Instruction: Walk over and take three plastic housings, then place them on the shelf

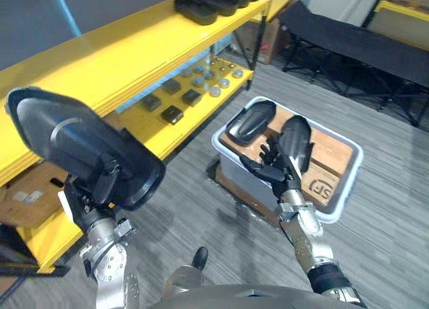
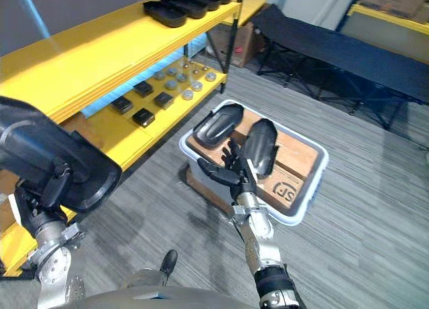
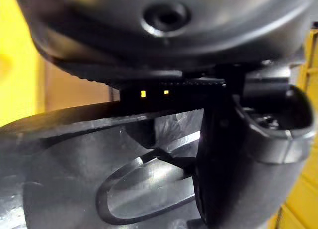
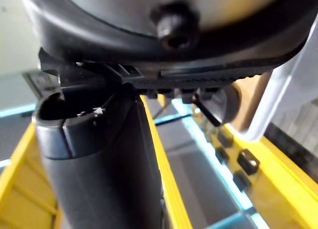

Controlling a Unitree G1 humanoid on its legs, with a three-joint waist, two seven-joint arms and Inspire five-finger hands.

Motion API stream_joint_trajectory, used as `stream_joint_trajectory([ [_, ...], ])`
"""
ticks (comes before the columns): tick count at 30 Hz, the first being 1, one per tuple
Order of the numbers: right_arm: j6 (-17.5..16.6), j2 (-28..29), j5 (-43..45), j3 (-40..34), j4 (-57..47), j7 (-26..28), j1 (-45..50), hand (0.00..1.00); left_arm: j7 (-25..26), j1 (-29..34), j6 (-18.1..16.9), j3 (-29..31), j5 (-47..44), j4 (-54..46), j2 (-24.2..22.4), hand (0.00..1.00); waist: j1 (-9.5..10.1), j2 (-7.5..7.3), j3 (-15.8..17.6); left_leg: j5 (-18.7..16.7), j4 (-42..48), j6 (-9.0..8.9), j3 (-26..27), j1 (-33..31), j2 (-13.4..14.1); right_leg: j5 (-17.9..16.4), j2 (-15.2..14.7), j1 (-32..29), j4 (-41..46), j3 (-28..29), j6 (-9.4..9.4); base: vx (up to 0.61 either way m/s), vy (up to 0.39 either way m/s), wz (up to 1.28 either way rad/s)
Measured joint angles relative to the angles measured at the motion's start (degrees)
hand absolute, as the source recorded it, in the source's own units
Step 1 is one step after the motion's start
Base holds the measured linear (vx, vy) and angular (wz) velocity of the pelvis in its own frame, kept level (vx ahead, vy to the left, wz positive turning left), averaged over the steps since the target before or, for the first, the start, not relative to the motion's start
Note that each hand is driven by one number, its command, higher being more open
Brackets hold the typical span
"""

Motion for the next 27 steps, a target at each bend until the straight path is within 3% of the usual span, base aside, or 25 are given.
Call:
stream_joint_trajectory([
  [7,0.5,0.0,-4.8,8.9,0.3,0.9,-0.2,1.0,-4.6,2.2,0.0,0.1,-0.2,-0.1,-0.5,0.0,1.48,-0.27,0.2,-0.5,1.7,0.05,-0.5,-0.5,-0.1,-2.1,-0.8,-0.8,4.0,0.2,-0.51,0.0,0.007,0.04],
  [9,1.8,-0.4,-4.7,9.6,0.3,-0.6,-0.2,1.0,-6.7,2.1,0.0,0.0,-0.8,-0.1,-0.5,0.0,1.07,0.37,0.6,-1.9,2.3,0.43,-0.3,-1.5,-0.4,-3.0,-1.0,-0.4,5.7,-1.5,0.21,-0.1,-0.014,0.36],
  [10,1.9,-0.6,-4.6,9.5,0.3,-1.2,-0.1,1.0,-7.4,1.9,0.0,0.0,-1.1,-0.1,-0.4,0.0,0.32,0.72,0.8,-2.8,3.0,1.17,2.5,-2.3,0.1,-3.1,-1.0,0.1,5.7,-3.1,0.43,-0.13,-0.02,1.11],
  [11,2.2,-1.8,-4.6,8.6,0.3,-2.6,0.1,1.0,-9.2,1.2,0.1,-1.0,-2.2,0.0,-0.3,0.0,-1.56,0.35,0.7,-3.8,5.3,2.93,8.4,-3.8,1.2,-3.1,-1.0,1.4,5.6,-7.0,0.49,-0.09,-0.013,1.24],
  [13,2.7,-4.0,-4.6,6.0,0.3,-4.5,0.4,1.0,-12.4,0.3,0.0,-2.9,-2.3,0.0,-0.2,0.0,-2.03,1.85,1.5,-3.4,7.0,3.14,18.0,-4.9,4.0,-3.5,-1.3,2.7,5.9,-10.9,1.09,-0.11,0.033,1.24],
  [14,2.7,-5.5,-4.6,4.4,0.3,-5.5,0.4,1.0,-13.3,0.2,0.0,-4.2,-2.3,0.0,-0.3,0.0,-1.96,3.35,2.0,-1.6,6.5,2.59,20.1,-4.6,4.5,-4.3,-1.7,3.0,7.2,-12.0,1.66,-0.11,0.075,0.8],
  [16,2.7,-6.5,-4.6,3.2,0.3,-5.6,0.3,1.0,-13.3,0.4,0.0,-5.1,-2.3,0.1,-0.3,0.0,-1.48,4.53,2.1,0.2,5.4,2.57,20.6,-4.4,4.6,-5.3,-2.8,2.2,9.1,-11.7,1.59,-0.06,0.076,0.16],
  [19,2.4,-5.5,-4.7,3.4,0.1,-5.3,0.0,1.0,-13.4,0.2,0.0,-5.2,-2.3,0.1,0.4,0.0,-1.67,4.43,2.2,0.9,4.2,2.98,22.1,-4.3,4.1,-5.4,-3.7,0.8,10.6,-10.4,1.56,-0.01,0.072,-0.19],
  [21,2.4,-5.3,-4.6,3.3,0.0,-5.5,0.5,1.0,-15.0,-0.3,0.0,-6.5,-2.4,0.1,2.0,0.0,-3.2,4.0,2.5,1.2,3.2,3.38,21.0,-3.7,3.1,-6.7,-4.7,0.2,13.1,-7.8,0.92,-0.01,0.041,0.33],
  [23,1.5,-5.3,-4.6,-0.2,-2.8,-6.8,4.0,1.0,-19.3,-3.9,0.3,-10.6,-2.4,1.1,5.4,0.0,-6.64,4.03,2.6,2.2,1.7,3.99,15.3,-3.6,0.9,-8.2,-4.9,-0.8,18.6,4.9,-1.13,0.01,0.042,1.32],
  [24,1.2,-5.2,-4.6,-1.9,-3.7,-7.3,5.2,1.0,-21.1,-5.6,0.3,-11.9,-2.2,1.4,6.6,0.0,-7.5,4.04,2.7,2.2,1.0,3.98,13.9,-3.5,0.8,-8.6,-5.0,-2.2,21.8,8.3,-1.39,0.01,0.023,1.24],
  [27,0.0,-5.2,-4.6,-5.0,-7.4,-7.6,7.6,1.0,-24.3,-9.1,0.3,-13.8,-2.3,1.5,8.7,0.0,-8.45,2.73,2.3,2.8,0.0,3.86,13.0,-4.0,-0.6,-12.1,-4.9,-2.5,22.2,13.0,-1.58,0.02,-0.054,0.69],
])
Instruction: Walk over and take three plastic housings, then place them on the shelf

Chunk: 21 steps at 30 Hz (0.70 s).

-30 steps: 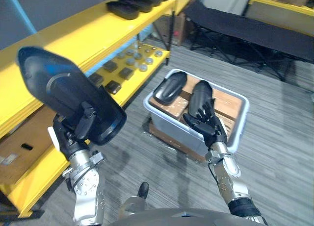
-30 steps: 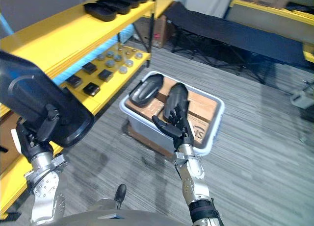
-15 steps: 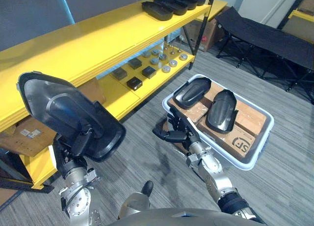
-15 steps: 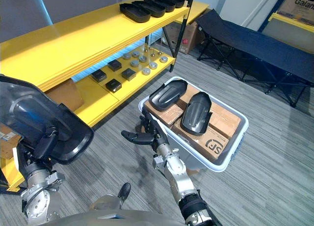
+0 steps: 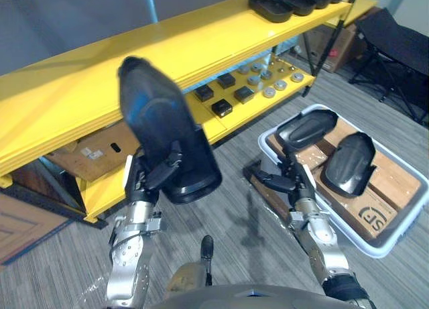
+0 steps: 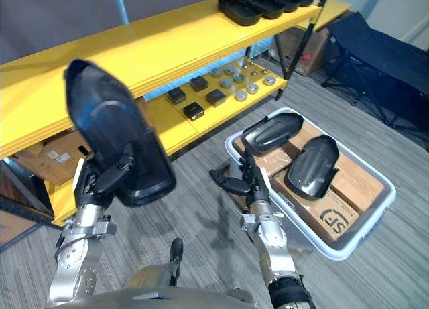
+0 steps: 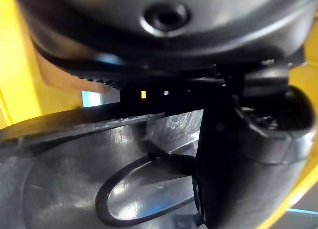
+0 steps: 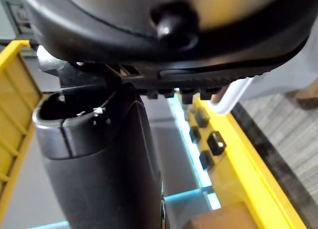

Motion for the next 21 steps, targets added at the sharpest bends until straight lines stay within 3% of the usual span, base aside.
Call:
stream_joint_trajectory([
  [2,-1.1,0.0,0.0,-0.1,-1.4,1.2,-0.2,1.0,0.6,-0.3,0.1,0.2,-0.6,0.0,0.0,0.0,0.1,0.04,-0.1,2.5,0.0,-0.13,1.1,-0.7,-0.3,-1.5,0.0,1.0,-2.9,0.2,2.44,0.0,-0.107,-0.07],
  [5,-1.2,-0.2,0.0,-0.1,-1.9,3.7,0.2,1.0,1.8,-0.4,1.3,0.0,-0.8,0.0,-0.1,0.0,-0.2,0.52,-0.1,4.0,0.0,-0.67,1.2,-1.9,0.3,-2.4,1.0,0.7,-4.8,0.2,3.85,-0.05,-0.113,-0.03],
  [9,-1.2,-0.2,0.0,-0.2,-2.1,4.7,1.7,1.0,4.2,-0.3,2.3,0.0,-0.8,0.1,-0.5,0.0,-0.92,0.73,0.1,4.3,0.0,-1.67,0.1,-2.9,1.8,-2.8,2.8,-0.3,-4.4,0.0,3.16,-0.07,-0.083,0.06],
  [13,-1.2,-0.2,0.8,-0.3,-3.7,4.7,3.3,1.0,6.0,0.0,2.4,0.1,-2.1,0.1,-1.7,0.0,-0.92,2.13,1.4,4.2,1.0,-2.11,0.0,-4.2,2.5,-4.1,3.2,-2.2,-1.1,-0.2,2.57,-0.07,-0.045,0.05],
  [15,-1.2,-0.1,1.0,-0.4,-4.6,4.7,3.1,1.0,6.7,0.0,2.4,0.0,-2.1,0.1,-1.9,0.0,-0.92,2.56,3.4,1.1,4.3,-2.46,0.9,-5.6,2.5,-4.4,2.6,-2.7,0.5,-0.4,2.26,-0.05,0.006,0.1],
  [16,-1.2,0.2,1.0,-0.4,-4.5,4.7,3.2,1.0,7.2,0.1,2.4,0.1,-2.1,0.4,-1.8,0.0,-0.89,0.95,4.9,-2.8,9.7,-1.28,4.0,-7.6,2.6,-4.6,0.6,-2.8,0.8,-0.8,2.09,-0.03,0.06,0.06],
  [17,-1.2,0.6,1.0,-0.6,-4.6,4.6,3.1,1.0,7.6,0.1,2.4,0.1,-2.1,0.4,-1.8,0.0,-0.88,1.17,5.8,-5.4,18.3,0.49,6.0,-9.3,2.8,-5.4,-0.3,-2.3,2.0,-0.5,2.39,-0.01,0.073,-0.04],
  [18,-1.2,0.8,1.0,-0.5,-4.6,4.6,3.4,1.0,7.9,1.1,2.4,0.3,-2.1,0.4,-1.9,0.0,-0.79,1.38,6.1,-10.5,24.5,-0.49,7.2,-9.1,3.3,-7.0,-0.6,-1.9,4.4,0.1,3.16,0.02,0.04,-0.03],
  [21,-1.2,2.4,1.2,-0.6,-4.7,3.7,3.4,1.0,8.2,2.1,2.5,0.9,-2.0,0.5,-2.3,0.0,-0.7,0.59,6.5,-15.3,30.6,0.02,8.5,-10.1,2.7,-9.3,-2.3,-1.0,6.3,0.7,2.99,0.06,0.086,-0.08],
])
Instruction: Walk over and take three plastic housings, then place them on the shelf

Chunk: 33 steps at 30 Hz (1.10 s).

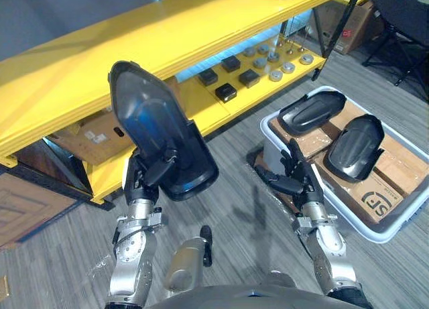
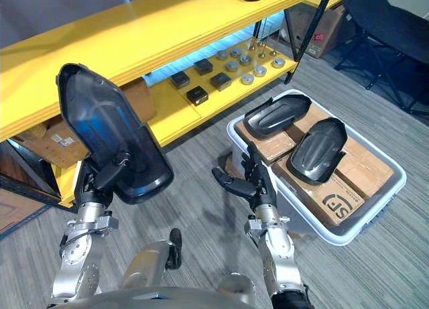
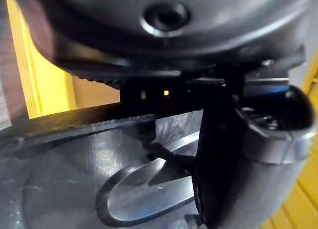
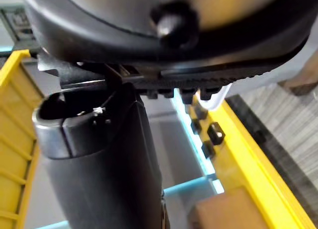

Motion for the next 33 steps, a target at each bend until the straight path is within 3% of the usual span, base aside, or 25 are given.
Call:
stream_joint_trajectory([
  [1,0.0,1.1,1.3,0.1,0.0,-0.2,0.0,1.0,-0.4,0.0,0.0,0.8,0.0,0.0,-0.2,0.0,0.06,-0.61,0.1,-1.7,2.0,0.33,0.5,-0.4,-0.2,-0.6,-0.8,0.7,-0.7,0.1,-0.69,0.19,0.218,-0.05],
  [2,0.0,2.7,1.8,0.0,-0.1,-0.5,0.5,1.0,-0.8,0.3,0.1,1.7,0.0,-0.4,-0.2,0.0,0.1,-1.51,0.2,-5.3,6.3,2.17,2.4,-0.3,0.0,-1.1,-1.5,2.3,-1.2,-0.1,-1.53,0.15,0.159,-0.03],
  [3,0.0,3.1,2.0,0.1,-0.3,-0.7,0.8,1.0,-0.8,0.5,0.1,2.0,0.0,-0.8,-0.2,0.0,0.12,-1.56,0.2,-7.4,6.9,2.09,2.7,0.6,0.0,-1.5,-1.4,2.6,0.6,0.0,-2.6,0.31,0.175,0.09],
  [4,0.0,3.6,2.2,0.7,-0.6,-1.3,1.0,1.0,-1.0,0.2,0.1,3.0,0.0,-0.9,-0.6,0.0,-0.16,-2.53,-0.1,-9.3,8.1,2.03,2.0,0.5,-1.3,0.1,-3.9,-0.7,10.1,2.0,-3.36,0.24,0.093,0.25],
  [5,0.0,3.7,2.1,0.9,-0.6,-1.7,1.3,1.0,-1.1,0.1,0.3,3.2,0.0,-1.1,-0.7,0.0,-0.56,-2.96,-0.4,-9.8,7.7,2.68,1.8,1.2,-2.3,3.6,-5.6,-4.7,17.4,3.7,-5.05,0.36,0.151,0.4],
  [6,0.0,4.0,2.1,1.1,-0.5,-2.1,1.7,1.0,-1.7,0.4,0.6,3.4,0.0,-2.0,-0.5,0.0,-0.58,-3.05,-0.4,-10.2,6.2,3.1,1.3,3.1,-2.9,8.7,-6.8,-8.4,24.7,6.1,-5.31,0.3,0.142,0.27],
  [7,0.0,4.4,2.1,1.1,-0.5,-2.3,1.9,1.0,-1.8,0.5,0.6,3.7,0.0,-2.5,-0.4,0.0,-0.45,-3.05,-0.4,-9.9,5.1,3.89,1.2,4.2,-3.0,8.4,-6.6,-9.6,26.4,6.9,-5.22,0.32,0.112,0.12],
  [9,0.0,4.9,2.0,1.6,-0.7,-1.9,2.1,1.0,-1.4,0.6,0.7,5.2,0.0,-4.8,-0.5,0.0,-0.39,-2.63,-0.7,-8.7,-0.7,3.49,0.2,9.3,-3.0,5.8,-3.7,-13.4,22.9,7.4,-5.32,0.36,0.08,0.03],
  [12,0.0,4.9,2.0,0.4,-3.3,-0.4,3.5,1.0,-0.6,-0.1,0.6,5.9,-0.1,-6.5,-0.1,0.0,-1.66,-0.95,-1.7,-7.8,-5.5,3.15,-1.6,12.6,-2.3,5.3,2.1,-19.5,13.0,9.4,-5.08,0.29,0.021,0.29],
  [14,0.0,4.7,2.0,-0.9,-5.9,0.5,5.3,1.0,-0.3,-0.5,0.6,5.6,-0.5,-6.2,0.4,0.0,-3.45,0.42,-2.1,-7.8,-7.2,2.91,-4.0,15.2,-1.6,7.5,5.8,-23.8,4.9,13.7,-2.66,0.31,-0.036,0.6],
  [16,0.0,4.7,2.0,-1.2,-7.5,1.2,6.9,1.0,0.5,-0.6,0.7,4.5,-0.9,-6.0,0.8,0.0,-4.75,0.5,-2.1,-9.1,-7.0,1.44,-6.1,18.2,0.0,12.6,7.2,-25.4,-1.5,15.1,-3.37,0.37,-0.149,0.69],
  [18,0.0,4.7,1.8,-0.3,-9.5,1.5,8.8,1.0,1.3,-0.2,0.6,3.5,-2.1,-6.1,0.8,0.0,-4.6,-0.56,-2.4,-11.2,-6.4,-1.36,-6.1,20.7,1.1,17.4,7.3,-25.1,-4.9,14.6,-3.23,0.36,-0.25,0.67],
  [19,-0.1,4.7,1.0,0.5,-11.0,2.1,9.8,1.0,2.1,0.6,0.5,3.2,-2.1,-6.1,0.9,0.0,-4.71,-2.38,-3.5,-14.1,-6.2,-2.92,-6.2,22.2,1.0,19.7,6.1,-24.0,-4.3,14.8,-4.57,0.33,-0.322,0.63],
  [20,-0.1,4.6,1.0,0.9,-11.1,2.3,9.8,1.0,2.4,0.9,0.5,3.2,-2.1,-6.1,1.1,0.0,-4.43,-4.05,-4.6,-15.2,-5.9,-3.61,-6.1,22.7,0.6,19.8,5.7,-23.3,-5.0,15.2,-4.59,0.34,-0.361,0.49],
  [21,-0.1,3.8,1.0,1.1,-11.2,2.4,9.1,1.0,3.3,1.0,0.4,3.1,-2.3,-5.7,0.2,0.0,-3.71,-4.01,-5.3,-16.9,-4.9,-4.77,-6.5,23.2,1.8,24.1,6.2,-22.9,-4.8,14.9,-3.12,0.28,-0.323,0.12],
  [23,-0.7,1.4,1.1,1.0,-11.4,2.1,7.9,1.0,4.7,2.6,0.2,2.2,-2.6,-5.2,-2.6,0.0,-2.8,-0.07,-8.1,-18.5,-6.2,-5.4,-7.0,23.4,7.5,22.6,11.0,-22.0,-6.3,11.4,-5.13,0.37,-0.365,0.18],
  [24,-0.9,1.3,1.1,0.4,-11.3,2.0,7.1,1.0,5.3,2.7,0.2,1.4,-2.6,-4.6,-3.0,0.0,-2.88,1.05,-8.9,-15.9,-8.2,-5.58,-6.9,23.6,8.6,21.6,12.0,-22.0,-7.0,10.2,-6.0,0.34,-0.272,0.32],
  [26,-0.9,1.3,1.4,-0.2,-11.2,1.2,6.5,1.0,5.6,2.3,0.2,0.3,-2.5,-2.8,-3.3,0.0,-3.19,1.44,-8.9,-12.0,-6.5,-4.57,-6.2,23.2,9.2,20.5,12.3,-20.3,-7.8,9.1,-7.09,0.33,-0.283,0.31],
  [28,-0.8,1.3,1.6,-0.5,-11.2,1.2,6.6,1.0,6.2,2.4,0.2,-0.2,-2.3,-1.5,-4.0,0.0,-3.17,1.8,-8.7,-9.5,2.4,-4.0,-6.4,21.1,10.3,19.5,13.4,-16.7,-8.6,8.6,-8.21,0.35,-0.267,0.08],
  [29,-0.8,1.2,1.6,-0.5,-11.2,1.2,6.6,1.0,6.6,2.6,0.2,-0.3,-2.3,-1.2,-4.1,0.0,-2.95,2.03,-8.5,-7.2,12.6,-3.95,-6.8,17.5,11.5,18.8,14.3,-13.9,-9.9,8.8,-9.08,0.35,-0.198,-0.17],
  [30,-0.8,1.2,1.5,-0.6,-11.1,1.2,6.6,1.0,6.7,2.6,0.2,-0.3,-2.3,-1.2,-4.1,0.0,-2.41,2.34,-8.4,-8.4,20.9,-4.86,-7.0,13.9,12.5,18.4,15.1,-11.4,-11.1,8.8,-9.7,0.29,-0.152,-0.24],
  [31,-0.8,1.1,1.5,-0.7,-11.1,1.2,6.7,1.0,6.7,2.6,0.2,-0.4,-2.3,-1.2,-4.0,0.0,-2.31,2.35,-8.4,-9.1,22.8,-4.84,-6.7,12.3,12.7,18.2,15.3,-10.2,-11.9,8.9,-9.88,0.26,-0.101,-0.19],
  [33,-0.9,0.9,1.5,-1.3,-11.0,1.1,7.1,1.0,6.2,2.3,0.2,-0.9,-2.1,-1.2,-4.0,0.0,-2.37,1.82,-8.1,-11.7,17.1,-4.49,-4.2,9.3,11.8,18.2,15.1,-6.5,-14.8,9.2,-10.0,0.25,-0.065,-0.1],
])
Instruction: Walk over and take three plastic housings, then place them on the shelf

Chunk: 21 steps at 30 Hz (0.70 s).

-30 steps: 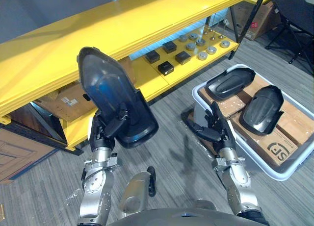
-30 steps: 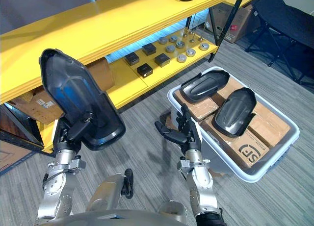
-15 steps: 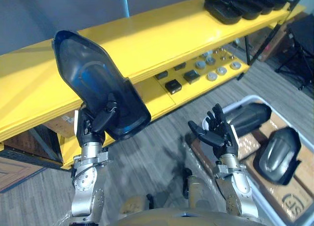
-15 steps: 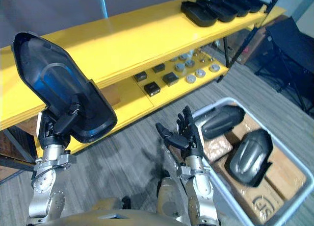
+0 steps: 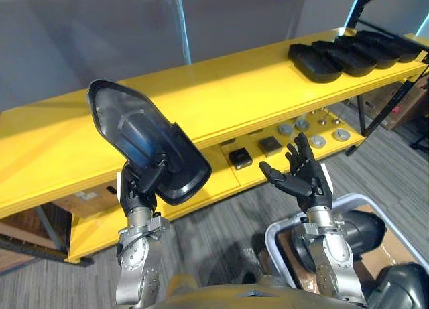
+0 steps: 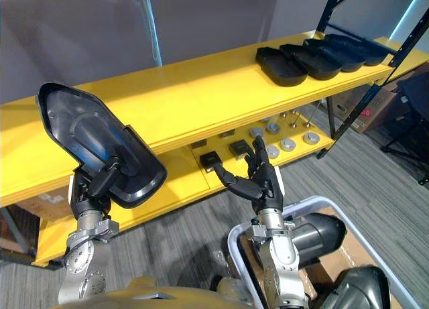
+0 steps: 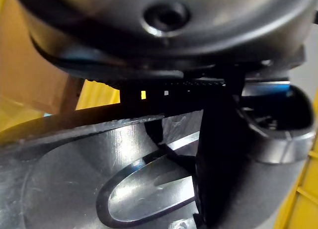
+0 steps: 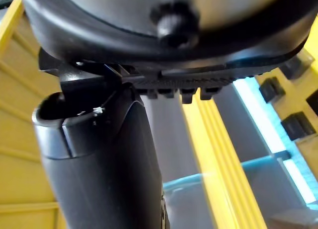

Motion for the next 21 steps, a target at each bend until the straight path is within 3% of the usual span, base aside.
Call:
stream_joint_trajectory([
  [3,-0.1,-0.1,0.0,-1.3,0.8,-0.2,0.0,1.0,-0.8,-0.2,0.0,-0.2,0.5,0.0,0.1,0.0,-0.1,-0.7,0.6,1.0,-15.0,0.04,1.1,0.0,-1.9,-0.5,-1.5,2.5,-1.3,0.9,0.15,0.17,0.038,-0.08],
  [6,-1.2,-1.4,0.0,-1.7,3.3,-0.9,-0.1,1.0,-1.6,-0.3,0.0,-0.5,0.9,0.0,0.0,0.0,-0.33,-1.04,1.2,6.9,-24.3,-1.15,0.6,0.5,-2.3,-2.3,-3.8,3.8,0.0,2.6,2.91,0.13,0.148,-0.26],
  [8,-1.4,-2.9,0.0,-1.5,3.4,-2.1,-0.3,1.0,-2.4,-0.4,0.0,-1.2,1.5,-0.1,0.1,0.0,-0.06,1.47,-0.1,14.2,-29.6,-0.81,0.6,3.3,-2.0,-4.0,-4.0,3.1,1.7,5.6,5.63,0.16,0.326,-0.59],
  [9,-1.5,-2.7,0.0,-1.5,3.9,-2.4,-0.7,1.0,-2.4,-0.7,0.0,-1.2,2.3,0.1,0.5,0.0,-0.15,1.43,0.1,14.7,-30.6,-4.02,1.0,4.3,-2.1,-4.5,-4.6,3.0,2.3,6.3,6.46,0.15,0.327,-0.48],
  [11,-1.6,-0.2,1.4,-0.8,4.2,-2.9,-0.8,1.0,-2.6,-2.3,0.9,-1.1,3.1,0.0,3.1,0.0,-1.21,-1.21,-0.2,15.2,-34.5,-2.03,3.7,6.5,-5.8,-4.2,-8.0,2.8,1.4,7.9,8.14,0.11,0.248,-0.31],
  [14,-1.7,2.4,2.0,1.4,4.1,-2.7,-0.8,1.0,-2.8,-5.4,3.7,-0.2,5.5,-0.3,5.7,0.0,-2.3,-4.05,-0.6,16.4,-38.2,-0.29,6.5,7.1,-8.6,-2.1,-10.8,1.7,-1.2,8.8,10.62,0.12,0.233,-0.31],
  [17,-1.6,3.3,1.6,2.8,3.5,-1.7,-0.6,1.0,-3.1,-7.2,8.6,1.1,6.9,-0.6,6.2,0.0,-2.67,-4.15,-0.6,15.9,-38.2,0.54,8.0,7.4,-9.3,0.6,-11.6,2.3,-4.1,7.3,11.34,0.08,0.095,-0.27],
  [21,-0.7,3.0,1.5,2.8,0.5,-0.1,-0.3,1.0,-3.4,-9.3,13.0,1.3,6.7,-0.6,7.0,0.0,-3.69,-4.17,-0.6,15.7,-38.4,0.67,8.0,7.4,-9.9,0.8,-11.9,2.7,-5.2,6.2,11.6,0.02,0.021,-0.01],
])
